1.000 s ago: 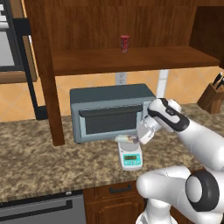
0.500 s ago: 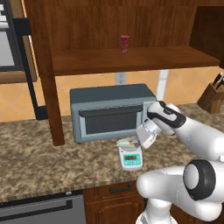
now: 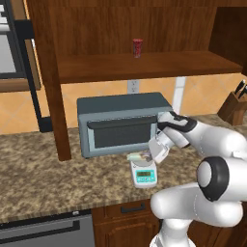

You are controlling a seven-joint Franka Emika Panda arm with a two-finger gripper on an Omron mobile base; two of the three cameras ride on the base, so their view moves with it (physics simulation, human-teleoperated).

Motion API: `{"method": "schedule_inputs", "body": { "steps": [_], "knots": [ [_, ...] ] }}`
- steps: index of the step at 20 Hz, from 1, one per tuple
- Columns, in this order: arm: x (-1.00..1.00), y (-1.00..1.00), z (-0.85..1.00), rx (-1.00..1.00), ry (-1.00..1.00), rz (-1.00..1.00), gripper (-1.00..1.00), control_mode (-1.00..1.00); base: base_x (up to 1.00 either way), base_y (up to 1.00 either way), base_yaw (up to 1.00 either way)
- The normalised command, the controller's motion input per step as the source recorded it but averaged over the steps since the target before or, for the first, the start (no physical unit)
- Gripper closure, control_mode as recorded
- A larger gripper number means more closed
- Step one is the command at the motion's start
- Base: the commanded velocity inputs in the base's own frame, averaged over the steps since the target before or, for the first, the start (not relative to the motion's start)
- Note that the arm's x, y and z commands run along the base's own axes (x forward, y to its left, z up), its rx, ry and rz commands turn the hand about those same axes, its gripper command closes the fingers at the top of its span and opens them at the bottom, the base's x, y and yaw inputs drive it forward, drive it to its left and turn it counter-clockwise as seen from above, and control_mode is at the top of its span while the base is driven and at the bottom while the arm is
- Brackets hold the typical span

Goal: Pick the bar and place it on the digital scale for weighing, and close the cabinet.

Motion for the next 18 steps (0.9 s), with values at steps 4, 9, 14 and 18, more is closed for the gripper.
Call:
{"method": "schedule_inputs", "body": {
  "steps": [4,9,14,18],
  "knots": [
    [0.04,-0.01,-0.31,0.0,-0.04,0.01,1.0,-1.0,0.0,0.0,0.0],
    [0.01,0.0,-0.09,0.0,0.0,0.0,-1.0,-1.0,0.0,0.0,0.0],
    [-0.34,-0.02,0.02,0.01,-0.05,0.0,-1.0,-1.0,0.0,0.0,0.0],
    [-0.49,0.0,0.0,0.0,-0.13,0.0,-1.0,-1.0,0.0,0.0,0.0]
  ]
}}
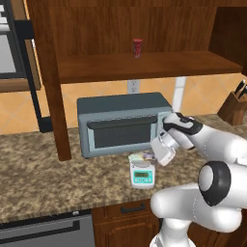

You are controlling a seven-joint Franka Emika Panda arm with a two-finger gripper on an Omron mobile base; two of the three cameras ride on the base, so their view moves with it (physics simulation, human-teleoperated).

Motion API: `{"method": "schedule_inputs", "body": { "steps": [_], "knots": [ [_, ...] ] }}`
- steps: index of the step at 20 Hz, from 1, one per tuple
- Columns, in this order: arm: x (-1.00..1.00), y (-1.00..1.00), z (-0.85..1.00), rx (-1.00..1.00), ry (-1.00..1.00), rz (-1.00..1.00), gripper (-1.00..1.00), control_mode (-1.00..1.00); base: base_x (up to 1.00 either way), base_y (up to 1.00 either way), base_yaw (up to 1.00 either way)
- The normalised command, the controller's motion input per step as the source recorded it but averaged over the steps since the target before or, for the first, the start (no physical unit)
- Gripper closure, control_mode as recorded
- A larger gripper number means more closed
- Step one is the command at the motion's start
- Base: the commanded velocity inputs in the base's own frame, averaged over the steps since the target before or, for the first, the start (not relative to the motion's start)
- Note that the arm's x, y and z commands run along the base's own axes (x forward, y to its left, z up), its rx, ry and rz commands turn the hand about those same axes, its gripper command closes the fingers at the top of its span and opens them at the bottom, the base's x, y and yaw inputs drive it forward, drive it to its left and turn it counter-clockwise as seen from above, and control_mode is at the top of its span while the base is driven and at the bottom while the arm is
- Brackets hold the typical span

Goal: Pick the bar and place it on the digital scale for weighing, and close the cabinet.

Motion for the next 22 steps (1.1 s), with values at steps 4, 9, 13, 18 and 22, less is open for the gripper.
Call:
{"method": "schedule_inputs", "body": {
  "steps": [4,9,13,18,22],
  "knots": [
    [-0.54,-0.02,0.27,0.04,-0.3,0.0,-1.0,-1.0,0.0,0.0,0.0],
    [-0.8,0.11,0.68,0.12,-0.64,-0.01,-1.0,-1.0,0.0,0.0,0.0],
    [-0.6,-0.08,0.38,0.33,-0.68,-0.04,-1.0,-1.0,0.0,0.0,0.0],
    [-0.53,-0.31,0.38,0.58,-0.61,0.0,-1.0,-1.0,0.0,0.0,0.0],
    [-0.19,-0.66,0.45,0.32,-0.72,-0.03,-1.0,-1.0,0.0,0.0,0.0]
  ]
}}
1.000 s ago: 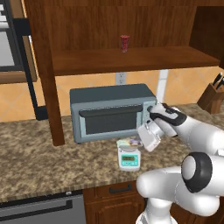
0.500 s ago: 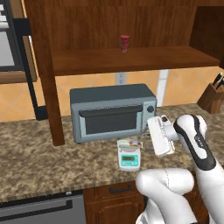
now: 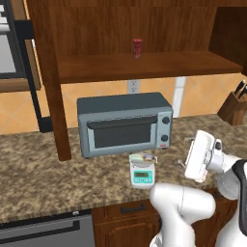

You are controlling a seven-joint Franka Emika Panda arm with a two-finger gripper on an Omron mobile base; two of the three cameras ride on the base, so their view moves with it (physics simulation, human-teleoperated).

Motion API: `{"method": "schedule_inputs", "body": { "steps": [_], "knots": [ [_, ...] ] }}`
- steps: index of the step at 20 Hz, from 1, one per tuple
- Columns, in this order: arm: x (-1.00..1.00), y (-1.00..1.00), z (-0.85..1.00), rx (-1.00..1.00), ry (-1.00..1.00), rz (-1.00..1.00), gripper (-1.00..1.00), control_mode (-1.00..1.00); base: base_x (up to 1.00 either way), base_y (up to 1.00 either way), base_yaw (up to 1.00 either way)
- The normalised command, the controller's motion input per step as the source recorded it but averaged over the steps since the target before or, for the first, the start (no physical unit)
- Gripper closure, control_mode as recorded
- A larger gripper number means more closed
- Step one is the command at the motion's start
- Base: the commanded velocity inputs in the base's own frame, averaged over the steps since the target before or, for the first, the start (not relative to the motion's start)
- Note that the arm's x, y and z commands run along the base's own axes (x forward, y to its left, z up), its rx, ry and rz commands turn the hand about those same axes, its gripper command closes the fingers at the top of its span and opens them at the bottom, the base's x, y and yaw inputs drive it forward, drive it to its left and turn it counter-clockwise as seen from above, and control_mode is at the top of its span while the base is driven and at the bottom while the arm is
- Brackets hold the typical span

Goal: Pick the bar and place it on the digital scale for weighing, and close the cabinet.

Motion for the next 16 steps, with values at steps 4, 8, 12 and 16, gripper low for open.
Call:
{"method": "schedule_inputs", "body": {
  "steps": [4,8,12,16],
  "knots": [
    [-0.06,-0.86,0.25,0.3,-0.75,-0.11,-1.0,-1.0,0.0,0.0,0.0],
    [-0.02,-0.94,0.72,0.32,-0.57,-0.13,-1.0,-1.0,0.0,0.0,0.0],
    [-0.04,-0.94,0.91,0.31,-0.28,-0.13,-1.0,-1.0,0.0,0.0,0.0],
    [-0.24,-1.0,0.61,0.33,0.01,-0.2,-1.0,-1.0,0.0,0.0,0.0]
  ]
}}
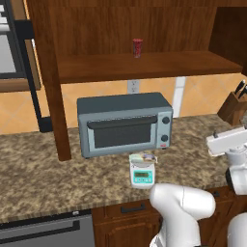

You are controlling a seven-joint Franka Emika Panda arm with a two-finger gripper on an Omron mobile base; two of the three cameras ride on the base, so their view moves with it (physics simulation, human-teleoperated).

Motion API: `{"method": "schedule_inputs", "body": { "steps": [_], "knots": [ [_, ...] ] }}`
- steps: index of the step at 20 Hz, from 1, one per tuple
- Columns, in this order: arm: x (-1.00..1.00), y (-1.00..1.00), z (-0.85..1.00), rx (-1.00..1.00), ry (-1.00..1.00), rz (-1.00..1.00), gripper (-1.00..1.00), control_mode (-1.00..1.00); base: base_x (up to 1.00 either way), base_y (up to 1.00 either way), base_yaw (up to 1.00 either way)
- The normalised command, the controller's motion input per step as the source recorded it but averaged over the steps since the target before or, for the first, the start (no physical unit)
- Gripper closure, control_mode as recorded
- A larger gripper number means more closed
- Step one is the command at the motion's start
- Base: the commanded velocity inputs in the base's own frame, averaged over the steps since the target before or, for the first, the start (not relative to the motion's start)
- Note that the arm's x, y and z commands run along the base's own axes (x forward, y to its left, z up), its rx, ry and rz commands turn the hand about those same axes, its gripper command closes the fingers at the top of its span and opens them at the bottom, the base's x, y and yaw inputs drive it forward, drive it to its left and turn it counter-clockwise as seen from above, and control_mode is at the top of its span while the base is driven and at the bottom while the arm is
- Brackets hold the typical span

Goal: Pick the bar and place it on the digital scale for weighing, and close the cabinet.

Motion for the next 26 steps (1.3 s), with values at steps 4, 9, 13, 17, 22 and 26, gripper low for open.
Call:
{"method": "schedule_inputs", "body": {
  "steps": [4,9,13,17,22,26],
  "knots": [
    [-0.1,-1.0,0.27,0.23,0.2,-0.36,-1.0,-1.0,0.0,0.0,0.0],
    [-0.07,-1.0,0.28,0.2,0.27,-0.3,-1.0,-1.0,0.0,0.0,0.0],
    [0.0,-1.0,0.03,0.18,0.4,-0.26,-1.0,-1.0,0.0,0.0,0.0],
    [0.0,-0.78,0.0,0.09,0.25,-0.23,-1.0,-1.0,0.0,0.0,0.0],
    [-0.05,-0.68,-0.09,0.12,-0.02,-0.07,-1.0,-1.0,0.0,0.0,0.0],
    [-0.07,-0.38,0.04,0.1,-0.34,0.0,-1.0,-1.0,0.0,0.0,0.0]
  ]
}}
